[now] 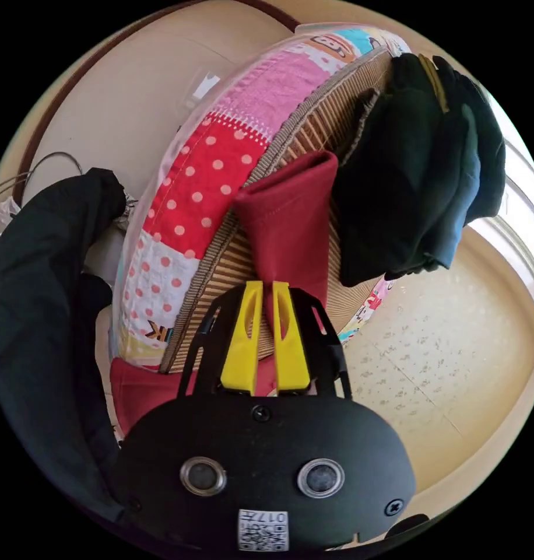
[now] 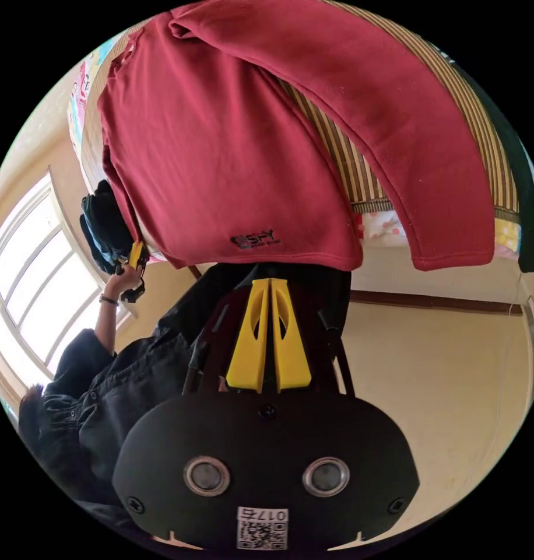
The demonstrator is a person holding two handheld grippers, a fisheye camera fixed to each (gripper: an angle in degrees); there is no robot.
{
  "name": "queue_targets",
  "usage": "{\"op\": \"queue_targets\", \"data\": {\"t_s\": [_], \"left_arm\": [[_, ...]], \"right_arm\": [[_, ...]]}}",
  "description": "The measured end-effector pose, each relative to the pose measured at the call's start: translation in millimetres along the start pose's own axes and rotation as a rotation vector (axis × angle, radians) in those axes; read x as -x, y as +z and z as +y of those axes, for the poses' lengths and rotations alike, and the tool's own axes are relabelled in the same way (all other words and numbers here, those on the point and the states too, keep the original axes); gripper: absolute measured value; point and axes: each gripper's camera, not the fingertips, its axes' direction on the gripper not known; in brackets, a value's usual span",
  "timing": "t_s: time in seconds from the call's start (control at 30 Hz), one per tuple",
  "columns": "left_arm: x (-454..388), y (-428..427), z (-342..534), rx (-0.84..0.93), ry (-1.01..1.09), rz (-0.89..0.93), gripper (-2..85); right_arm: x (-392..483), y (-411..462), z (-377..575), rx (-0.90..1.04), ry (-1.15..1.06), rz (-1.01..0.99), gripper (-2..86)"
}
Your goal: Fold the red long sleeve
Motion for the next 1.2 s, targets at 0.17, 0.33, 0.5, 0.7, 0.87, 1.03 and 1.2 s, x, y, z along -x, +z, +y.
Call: {"op": "queue_targets", "data": {"t_s": [0.17,0.33,0.5,0.7,0.87,1.03,1.2], "left_arm": [[-97.5,-57.7,33.9,-0.031,0.399,0.130,1.7],[-235.5,-36.6,229.9,0.013,1.252,0.131,1.7],[-186.6,55.6,426.3,0.450,1.671,0.150,4.1],[-19.1,55.2,538.8,0.946,1.752,-0.006,6.5],[77.4,24.0,513.4,1.107,1.613,-0.282,6.5],[102.6,-3.4,475.1,1.044,1.630,-0.510,5.5],[87.5,-11.9,436.7,0.847,1.627,-0.619,5.3]], "right_arm": [[4.3,-27.3,-0.7,0.034,-0.058,0.035,0.6],[-9.0,-59.3,7.5,0.000,-0.065,-0.064,0.9],[-68.0,-108.8,31.1,-0.257,0.086,-0.448,4.0],[-176.6,-97.3,82.2,-0.657,0.550,-1.061,12.3],[-215.0,-46.3,91.4,-0.754,0.846,-1.330,11.6],[-186.4,-73.9,113.3,-0.830,0.825,-1.241,3.4],[-67.8,-234.4,136.0,-0.965,0.266,-0.833,1.8]]}}
